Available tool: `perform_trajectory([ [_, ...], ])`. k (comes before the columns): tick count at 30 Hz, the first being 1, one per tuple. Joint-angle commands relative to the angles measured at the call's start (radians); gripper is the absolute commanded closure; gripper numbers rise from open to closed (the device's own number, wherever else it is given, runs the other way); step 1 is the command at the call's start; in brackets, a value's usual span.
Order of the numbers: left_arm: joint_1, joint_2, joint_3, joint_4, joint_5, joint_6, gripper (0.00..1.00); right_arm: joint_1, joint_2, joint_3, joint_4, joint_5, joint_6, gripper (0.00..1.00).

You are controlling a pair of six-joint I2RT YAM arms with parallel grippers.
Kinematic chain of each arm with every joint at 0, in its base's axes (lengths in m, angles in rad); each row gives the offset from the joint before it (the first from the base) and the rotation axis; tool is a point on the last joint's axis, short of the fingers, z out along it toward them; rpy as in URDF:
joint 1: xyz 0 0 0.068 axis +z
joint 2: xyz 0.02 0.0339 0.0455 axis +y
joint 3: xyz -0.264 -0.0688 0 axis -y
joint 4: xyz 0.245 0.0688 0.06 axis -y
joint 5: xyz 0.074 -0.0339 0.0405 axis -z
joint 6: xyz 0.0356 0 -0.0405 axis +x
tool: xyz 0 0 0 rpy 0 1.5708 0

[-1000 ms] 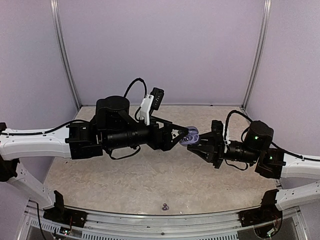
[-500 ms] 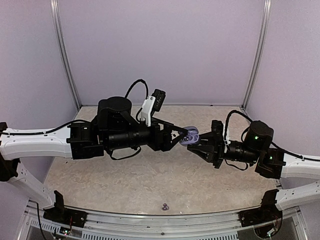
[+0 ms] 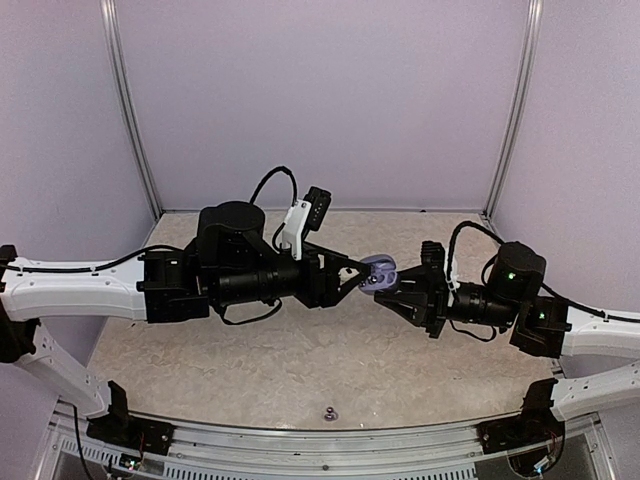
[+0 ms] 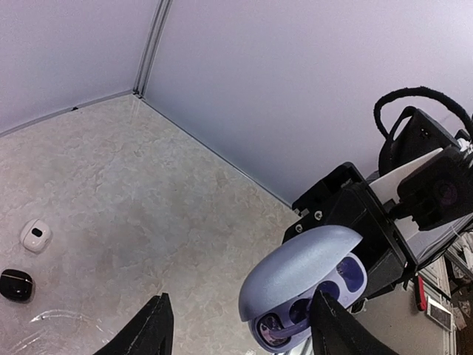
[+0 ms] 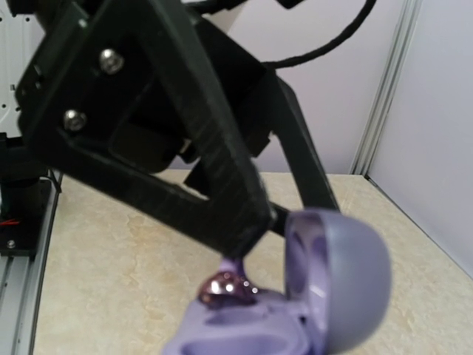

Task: Insert the wireless bluetooth earbuds into the charging case
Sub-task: Adjust the left earbud in the left side groove of the charging case.

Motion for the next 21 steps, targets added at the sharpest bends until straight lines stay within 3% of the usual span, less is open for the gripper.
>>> perform_trajectory([
  [1,0.004,0.001,-0.02,-0.015,-0.006,0.015,0.34,0.012,-0.028,0.01,0.055,0.008,0.02,1.0],
  [21,-0.001,0.013,-0.011,0.001,0.023,0.013,0.24,0.012,-0.033,0.006,0.053,0.005,0.027,1.0],
])
